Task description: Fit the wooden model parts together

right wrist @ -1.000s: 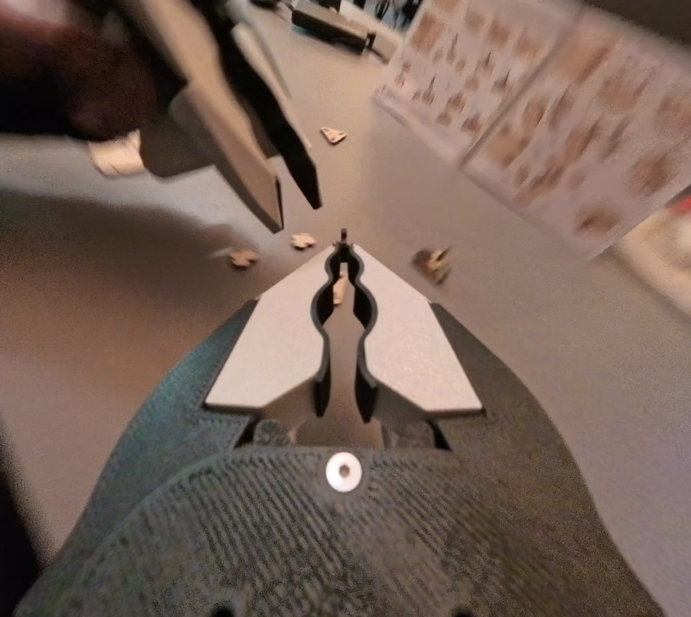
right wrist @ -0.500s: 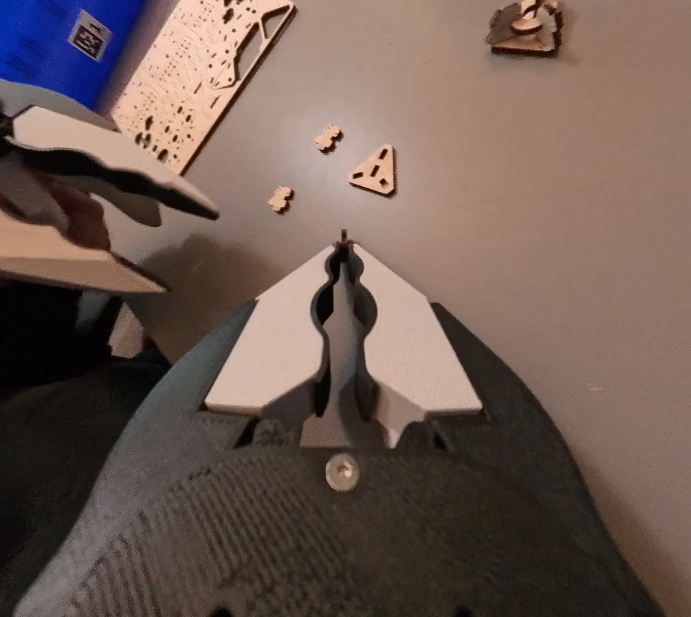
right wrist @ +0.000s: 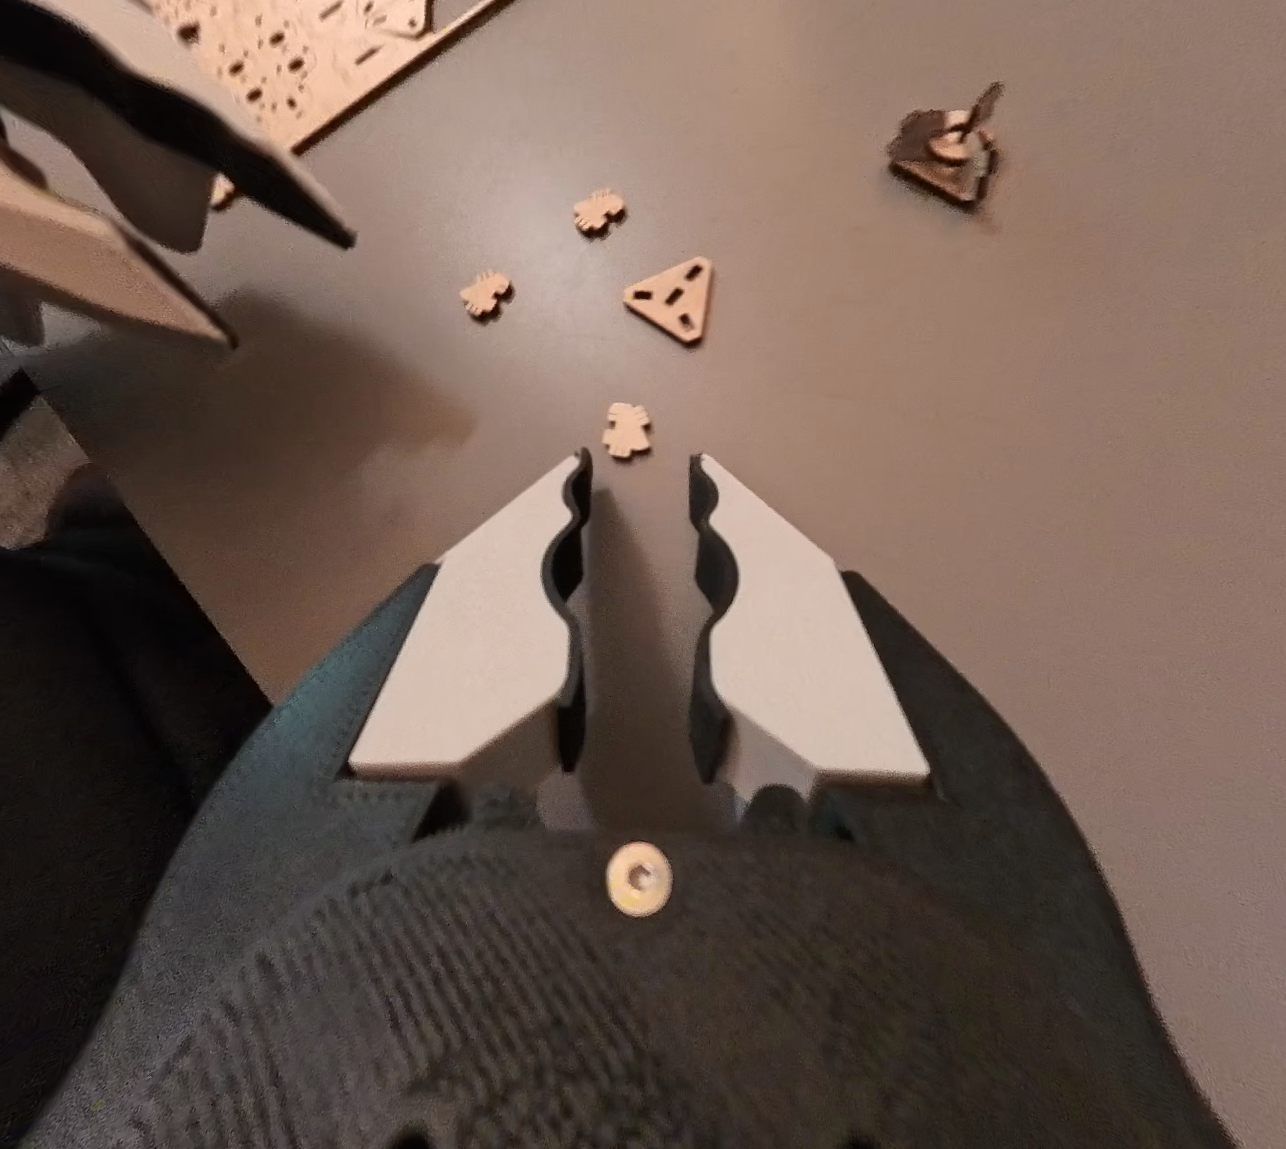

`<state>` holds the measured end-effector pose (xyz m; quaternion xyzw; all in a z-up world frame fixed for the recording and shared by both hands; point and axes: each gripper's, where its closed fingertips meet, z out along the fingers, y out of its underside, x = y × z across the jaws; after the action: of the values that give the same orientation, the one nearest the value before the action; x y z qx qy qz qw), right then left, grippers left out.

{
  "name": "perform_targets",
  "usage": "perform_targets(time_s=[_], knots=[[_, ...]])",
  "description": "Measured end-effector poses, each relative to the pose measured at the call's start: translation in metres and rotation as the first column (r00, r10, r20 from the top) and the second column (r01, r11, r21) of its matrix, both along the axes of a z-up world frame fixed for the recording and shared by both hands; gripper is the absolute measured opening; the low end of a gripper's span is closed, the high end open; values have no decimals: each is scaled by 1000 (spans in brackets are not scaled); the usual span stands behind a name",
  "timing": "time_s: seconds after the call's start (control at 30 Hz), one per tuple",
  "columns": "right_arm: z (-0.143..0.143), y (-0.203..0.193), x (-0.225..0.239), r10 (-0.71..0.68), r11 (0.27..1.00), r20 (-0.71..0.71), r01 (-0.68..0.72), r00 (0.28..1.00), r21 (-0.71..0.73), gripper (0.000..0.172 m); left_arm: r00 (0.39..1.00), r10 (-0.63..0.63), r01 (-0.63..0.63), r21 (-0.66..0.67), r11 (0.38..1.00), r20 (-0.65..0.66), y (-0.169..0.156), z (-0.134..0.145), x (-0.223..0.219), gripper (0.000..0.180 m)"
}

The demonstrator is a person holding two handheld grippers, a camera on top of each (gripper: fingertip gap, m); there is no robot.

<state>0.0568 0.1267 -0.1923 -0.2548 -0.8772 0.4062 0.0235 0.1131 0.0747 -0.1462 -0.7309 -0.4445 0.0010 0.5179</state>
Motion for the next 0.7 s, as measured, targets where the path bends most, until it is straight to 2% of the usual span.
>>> perform_targets(time_s=[0.2,0.37,0.53,0.6,0.7], knots=[[0,-19,14,76,997,6,-76,997,-27,33,997,73,-73,-45,996,-10,-14,-13,-15,37],[26,-13,-16,35,996,-171,-49,985,-80,29,993,102,-107,-90,990,-58,-21,-16,-25,37],[76,-21,-57,-11,977,-402,-76,916,-200,22,971,121,-139,-74,988,-207,-22,2,-42,36],[89,-29,-65,-25,950,-425,-110,905,-291,18,934,171,-208,-86,974,-314,-28,9,-51,35],[95,-36,-70,-44,897,-375,-129,926,-423,14,876,232,-301,-104,948,-422,-37,17,-53,30]])
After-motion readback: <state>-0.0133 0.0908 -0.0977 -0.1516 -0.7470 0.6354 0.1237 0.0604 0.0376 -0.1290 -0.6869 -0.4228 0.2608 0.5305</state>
